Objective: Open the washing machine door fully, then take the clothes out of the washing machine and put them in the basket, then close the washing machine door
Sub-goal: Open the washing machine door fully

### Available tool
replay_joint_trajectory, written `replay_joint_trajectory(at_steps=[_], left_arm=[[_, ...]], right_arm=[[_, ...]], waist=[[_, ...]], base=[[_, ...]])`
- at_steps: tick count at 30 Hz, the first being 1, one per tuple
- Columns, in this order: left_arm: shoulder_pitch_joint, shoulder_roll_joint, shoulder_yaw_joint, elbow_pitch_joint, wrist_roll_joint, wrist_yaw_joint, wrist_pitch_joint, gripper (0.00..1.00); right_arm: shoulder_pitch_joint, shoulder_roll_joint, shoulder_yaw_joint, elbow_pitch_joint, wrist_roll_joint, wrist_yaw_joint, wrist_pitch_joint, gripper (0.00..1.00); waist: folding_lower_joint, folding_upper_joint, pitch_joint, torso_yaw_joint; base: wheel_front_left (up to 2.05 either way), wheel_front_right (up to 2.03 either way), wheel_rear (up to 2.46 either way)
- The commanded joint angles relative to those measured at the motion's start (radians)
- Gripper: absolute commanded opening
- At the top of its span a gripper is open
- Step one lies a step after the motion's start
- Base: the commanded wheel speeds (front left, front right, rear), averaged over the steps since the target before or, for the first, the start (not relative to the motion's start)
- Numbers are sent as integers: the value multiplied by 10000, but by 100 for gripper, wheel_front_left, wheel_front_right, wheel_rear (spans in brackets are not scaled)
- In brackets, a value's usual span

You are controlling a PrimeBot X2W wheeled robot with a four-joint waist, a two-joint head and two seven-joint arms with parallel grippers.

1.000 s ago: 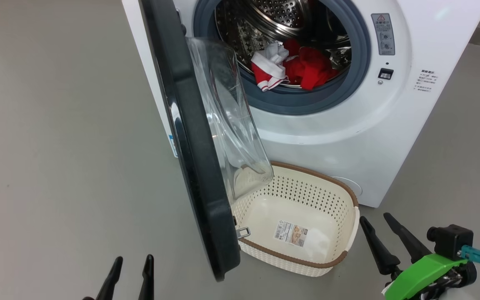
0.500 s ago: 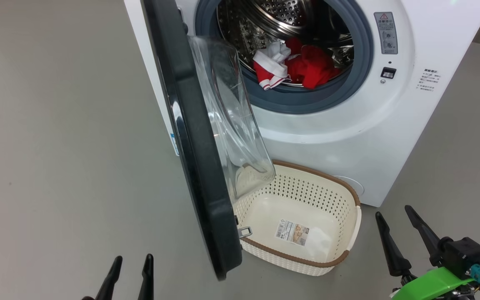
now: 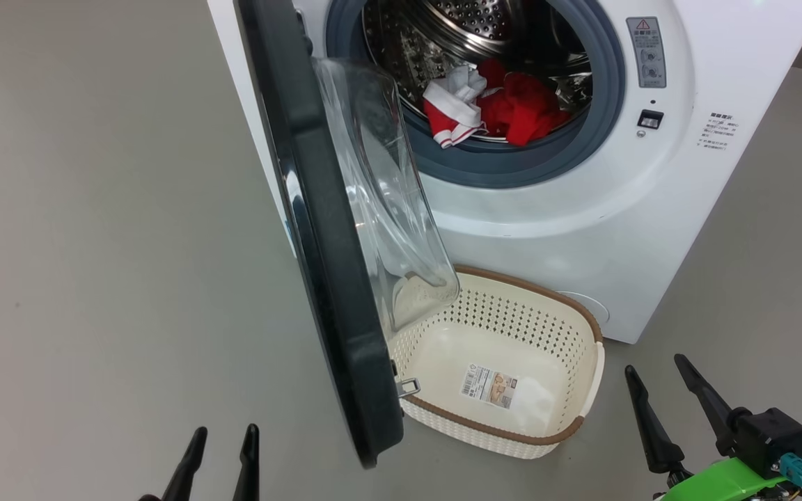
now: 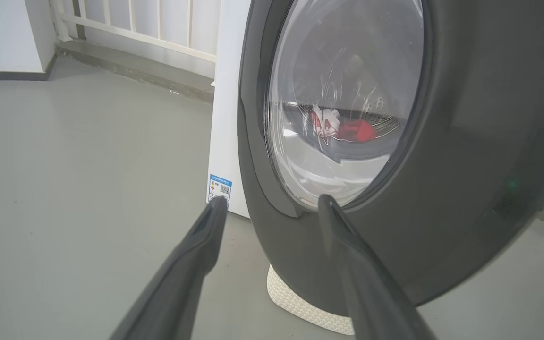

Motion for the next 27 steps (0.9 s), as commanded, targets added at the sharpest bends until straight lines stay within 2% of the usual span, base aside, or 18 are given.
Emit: replay_joint_trajectory(at_steps=[1,5,6,7,8,9,15,20,27], left_arm=[[-256,79,282,-253,25,2,-120,100],[-263,79,301,-257,18,-4,-120,100],[-268,79,286,-247,-38,-42,-120,93],[-276,79,289,-246,-56,-54,-120,49],[-282,79,289,-229,-96,-65,-120,18],[-300,79,285,-219,-144,-77,-120,0],[-660,79,642,-933,-594,-69,-120,0],[-1164,79,851,-2422,-918,-9,-120,0],[-1767,79,-195,-4518,-953,112,-120,0]], right_arm=[[-95,-76,179,-204,-126,48,-120,100],[-96,-49,209,-224,-142,48,-120,100],[-93,-38,218,-239,-140,48,-120,100],[-98,-35,219,-250,-140,48,-120,100],[-100,-30,219,-260,-137,48,-120,100],[-99,-26,222,-265,-129,48,-120,100],[-112,-35,255,-257,-90,48,-120,100],[-167,-49,277,-262,-87,48,-120,100],[-260,-119,357,-301,-49,48,-120,100]], waist=[[0,0,-7,-7],[0,0,-33,-22],[0,0,-44,-28],[0,0,-45,-30],[0,0,-48,-29],[0,0,-48,-27],[0,0,-6,6],[0,0,47,-24],[0,0,177,-154]], base=[[0,0,0],[0,0,0],[0,0,0],[0,0,0],[0,0,0],[0,0,0],[0,0,0],[0,0,0],[0,0,0]])
